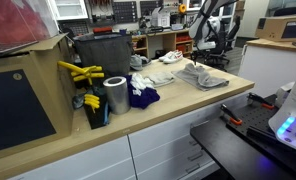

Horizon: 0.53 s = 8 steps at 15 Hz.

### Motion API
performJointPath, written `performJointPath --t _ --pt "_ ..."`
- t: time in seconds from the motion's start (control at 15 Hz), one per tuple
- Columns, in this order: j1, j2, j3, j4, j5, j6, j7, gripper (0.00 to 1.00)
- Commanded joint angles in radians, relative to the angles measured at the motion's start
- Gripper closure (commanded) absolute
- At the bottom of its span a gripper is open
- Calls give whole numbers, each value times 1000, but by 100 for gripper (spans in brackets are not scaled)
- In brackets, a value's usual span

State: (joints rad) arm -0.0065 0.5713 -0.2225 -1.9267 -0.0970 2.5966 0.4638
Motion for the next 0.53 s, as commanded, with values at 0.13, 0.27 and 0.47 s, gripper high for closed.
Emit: performJointPath --t 0.13,0.27,0.47 --pt "23 72 -20 77 11 14 21 39" --pt "25 87 -16 96 19 10 21 40" --pt "36 104 -13 114 24 8 24 40"
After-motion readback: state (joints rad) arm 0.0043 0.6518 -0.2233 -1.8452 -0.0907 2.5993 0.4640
